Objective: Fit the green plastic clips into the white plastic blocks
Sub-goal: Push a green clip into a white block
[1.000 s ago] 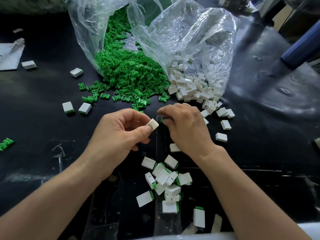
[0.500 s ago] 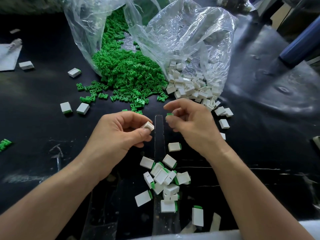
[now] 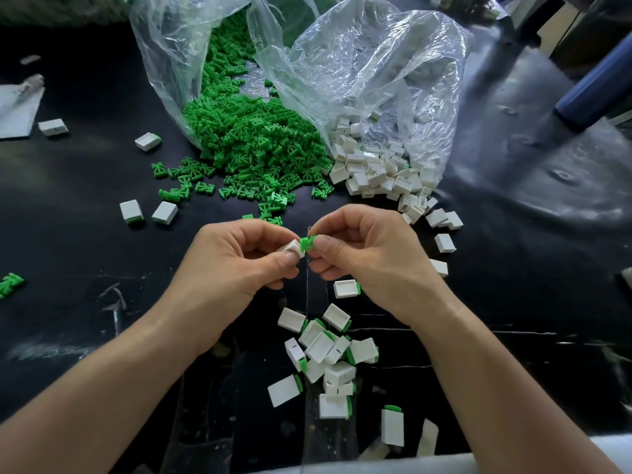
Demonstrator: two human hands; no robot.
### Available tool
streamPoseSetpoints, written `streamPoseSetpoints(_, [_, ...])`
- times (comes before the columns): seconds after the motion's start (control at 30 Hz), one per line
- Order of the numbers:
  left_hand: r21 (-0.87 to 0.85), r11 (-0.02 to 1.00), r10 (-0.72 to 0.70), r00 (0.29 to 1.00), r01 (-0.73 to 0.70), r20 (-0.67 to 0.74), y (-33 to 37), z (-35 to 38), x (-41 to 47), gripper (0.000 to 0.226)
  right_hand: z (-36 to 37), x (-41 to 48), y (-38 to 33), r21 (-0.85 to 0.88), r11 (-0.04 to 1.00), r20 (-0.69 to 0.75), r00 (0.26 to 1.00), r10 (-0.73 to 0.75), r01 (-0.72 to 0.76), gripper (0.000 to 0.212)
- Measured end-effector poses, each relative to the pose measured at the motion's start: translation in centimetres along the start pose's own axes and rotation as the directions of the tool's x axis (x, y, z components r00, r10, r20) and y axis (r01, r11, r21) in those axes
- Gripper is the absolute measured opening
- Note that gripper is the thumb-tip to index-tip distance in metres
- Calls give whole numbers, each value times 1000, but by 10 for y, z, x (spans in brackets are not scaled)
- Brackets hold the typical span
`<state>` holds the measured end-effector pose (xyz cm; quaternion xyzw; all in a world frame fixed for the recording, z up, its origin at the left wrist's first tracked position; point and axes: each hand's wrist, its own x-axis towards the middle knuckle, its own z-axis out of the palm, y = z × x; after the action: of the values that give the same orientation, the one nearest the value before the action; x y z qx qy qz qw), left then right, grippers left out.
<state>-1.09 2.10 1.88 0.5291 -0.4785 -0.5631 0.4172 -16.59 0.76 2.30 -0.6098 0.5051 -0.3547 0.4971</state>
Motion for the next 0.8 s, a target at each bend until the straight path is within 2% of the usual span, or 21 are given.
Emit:
streamPoseSetpoints(0.3, [20, 1000, -6, 1000, 6, 20, -1, -1, 0, 11, 2, 1, 4, -134, 991, 18, 1000, -24, 26, 27])
streamPoseSetpoints(0.5, [43, 999, 20, 1000, -21, 20, -1, -1, -1, 8, 2, 0, 3, -127, 992, 36, 999, -22, 26, 23])
streamPoseSetpoints(0.67, [33, 999, 28, 999, -29, 17, -2, -1, 0, 6, 3, -1, 4, -300, 954, 62, 998, -9, 27, 24])
streamPoseSetpoints(0.8, [-20, 999, -38, 997, 39, 63, -2, -1, 0, 6, 4, -3, 3, -342, 934, 67, 994, -82, 100, 24])
